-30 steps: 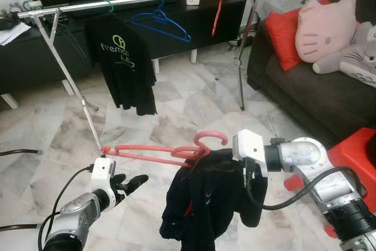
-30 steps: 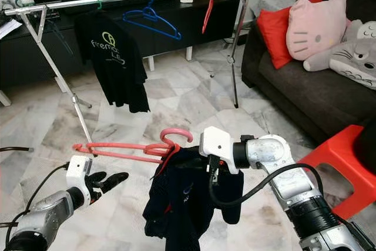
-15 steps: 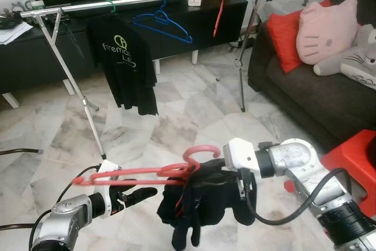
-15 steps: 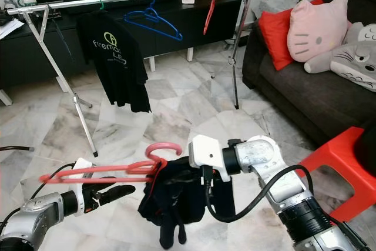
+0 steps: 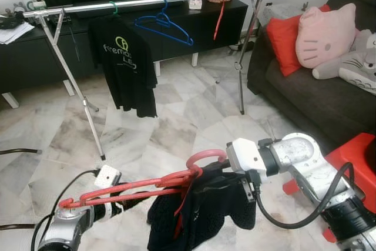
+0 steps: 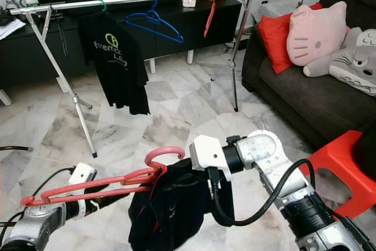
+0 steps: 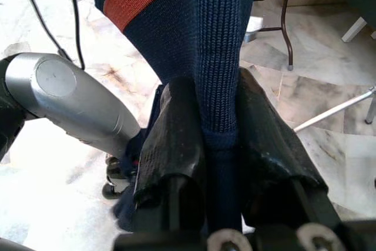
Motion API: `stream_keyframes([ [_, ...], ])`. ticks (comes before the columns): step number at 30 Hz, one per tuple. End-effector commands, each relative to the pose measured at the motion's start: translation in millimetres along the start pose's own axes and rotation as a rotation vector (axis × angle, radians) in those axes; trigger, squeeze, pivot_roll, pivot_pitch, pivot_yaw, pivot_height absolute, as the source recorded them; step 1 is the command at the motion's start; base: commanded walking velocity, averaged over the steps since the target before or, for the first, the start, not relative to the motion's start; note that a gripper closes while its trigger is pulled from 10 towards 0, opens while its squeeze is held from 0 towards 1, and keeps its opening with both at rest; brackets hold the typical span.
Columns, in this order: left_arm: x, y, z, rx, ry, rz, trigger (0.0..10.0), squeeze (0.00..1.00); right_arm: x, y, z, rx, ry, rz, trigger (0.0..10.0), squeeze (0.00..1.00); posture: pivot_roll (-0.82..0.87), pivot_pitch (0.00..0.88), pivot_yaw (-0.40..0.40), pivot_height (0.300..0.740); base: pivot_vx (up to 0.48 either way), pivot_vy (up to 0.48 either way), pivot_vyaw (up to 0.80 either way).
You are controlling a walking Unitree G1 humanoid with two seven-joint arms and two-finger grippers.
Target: Hang hanger
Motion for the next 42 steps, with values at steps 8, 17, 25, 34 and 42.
stream_keyframes([
  [8,10.2,-5,-9.1,0.061,-0.162,0.02,10.0,0.0,1.5,17,-11.5,0.064,-0.017,-0.035,10.0,0.0,-0.13,0.038,-0.054,0.74,0.0,0.0,0.0],
  [17,10.1,40,3.1,-0.142,-0.048,-0.067,10.0,0.0,-7.8,20,-20.8,0.071,-0.044,-0.036,10.0,0.0,-0.12,0.046,-0.062,0.74,0.0,0.0,0.0],
  [25,5.4,69,-12.8,-0.311,-0.01,-0.115,10.0,0.0,-17.8,13,-47.3,0.048,-0.226,-0.018,10.0,0.0,-0.12,0.046,-0.063,0.74,0.0,0.0,0.0],
  [34,0.3,88,-27.3,-0.382,-0.012,-0.15,10.0,0.0,-26.0,6,-71.1,-0.017,-0.4,-0.042,10.0,0.0,-0.12,0.033,-0.066,0.74,0.0,0.0,0.0],
  [42,-13.5,105,-32.8,-0.418,0.137,-0.189,10.0,0.0,-30.5,15,-80.3,-0.009,-0.462,-0.092,10.0,0.0,-0.13,0.021,-0.059,0.74,0.0,0.0,0.0],
])
Point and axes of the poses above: a point about 5 cm out from each wrist's last joint towards the gripper, its own x axis pointing back from the gripper into the wrist, its own y axis along the axis of the wrist's last joint, z = x × y, the point moved 2 cm from there along -x, pointing out of the wrist towards the gripper, and after that the axes turned 8 degrees about -x, right-handed, at the moved point
